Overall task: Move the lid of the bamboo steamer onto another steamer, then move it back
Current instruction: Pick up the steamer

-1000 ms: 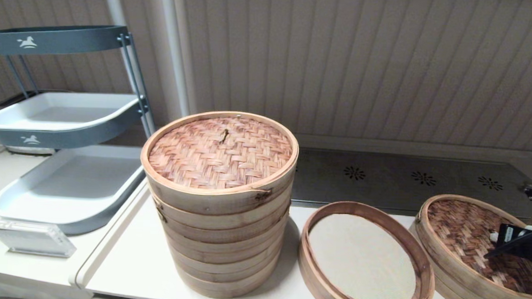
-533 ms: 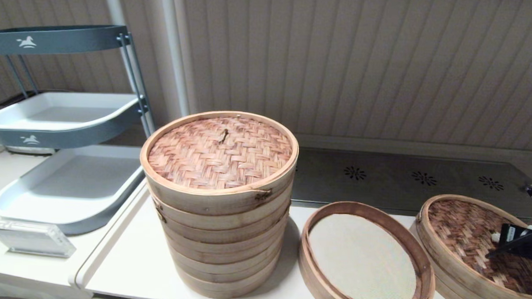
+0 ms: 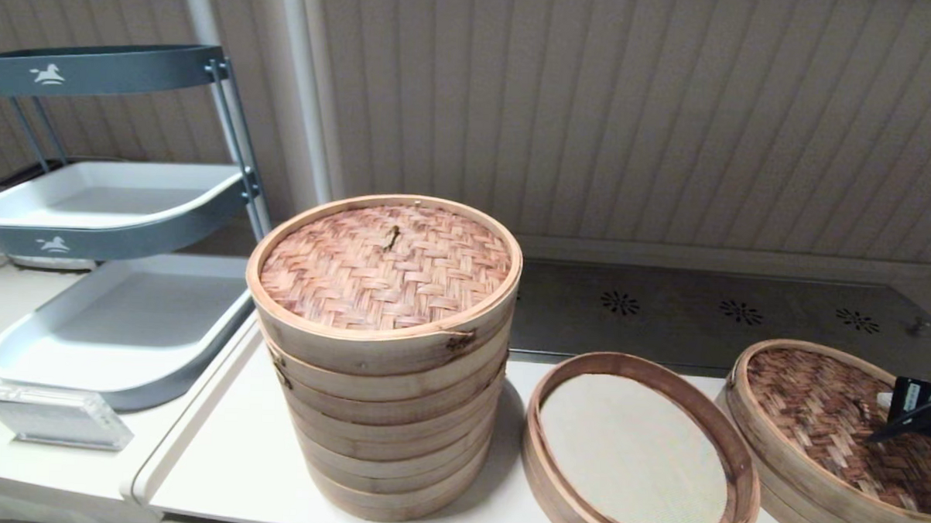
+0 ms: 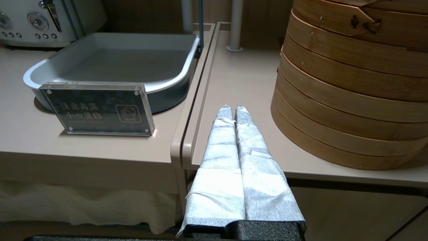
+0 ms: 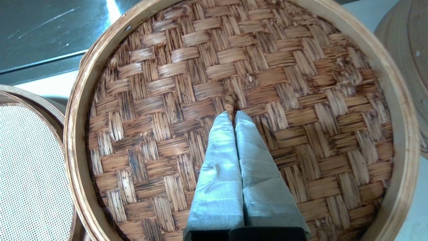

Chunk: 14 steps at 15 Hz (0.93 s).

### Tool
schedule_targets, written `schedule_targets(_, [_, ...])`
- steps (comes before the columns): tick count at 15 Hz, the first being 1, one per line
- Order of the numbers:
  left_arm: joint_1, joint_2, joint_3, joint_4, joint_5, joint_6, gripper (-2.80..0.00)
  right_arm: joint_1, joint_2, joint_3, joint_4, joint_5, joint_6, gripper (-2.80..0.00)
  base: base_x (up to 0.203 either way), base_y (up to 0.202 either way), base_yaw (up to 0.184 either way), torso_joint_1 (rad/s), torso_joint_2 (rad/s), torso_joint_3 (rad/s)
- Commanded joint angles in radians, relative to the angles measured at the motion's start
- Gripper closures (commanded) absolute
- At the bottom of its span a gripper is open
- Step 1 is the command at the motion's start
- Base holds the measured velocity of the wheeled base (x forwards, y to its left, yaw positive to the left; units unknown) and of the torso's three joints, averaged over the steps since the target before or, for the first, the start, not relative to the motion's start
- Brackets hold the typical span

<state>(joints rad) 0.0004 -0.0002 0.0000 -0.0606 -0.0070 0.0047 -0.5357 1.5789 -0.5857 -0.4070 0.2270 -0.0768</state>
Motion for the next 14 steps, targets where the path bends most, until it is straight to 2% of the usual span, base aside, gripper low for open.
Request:
schedule_targets(1, [0.000, -0.001, 0.025, -0.001, -0.001, 0.000, 0.00, 0.000, 0.001, -0.001, -0.004, 0.002, -0.001, 0.00, 0.000, 0.000, 0.000, 0.000, 0.00, 0.000])
schedule_targets(2, [0.000, -0.002, 0.025, -0.001, 0.001, 0.000, 0.00, 0.001, 0.012, -0.005, -0.004, 0.000, -0.001, 0.00, 0.000, 0.000, 0.000, 0.000, 0.00, 0.000])
schedule_targets(3, [0.001, -0.001, 0.025, -0.001, -0.001, 0.000, 0.00, 0.000, 0.021, -0.008, -0.006, -0.002, 0.000, -2.80, 0.000, 0.000, 0.000, 0.000, 0.00, 0.000])
schedule_targets(14, [0.000, -0.001, 0.025, -0.001, -0.001, 0.000, 0.00, 0.002, 0.102, -0.008, -0.009, -0.005, -0.008, -2.80, 0.000, 0.000, 0.000, 0.000, 0.00, 0.000])
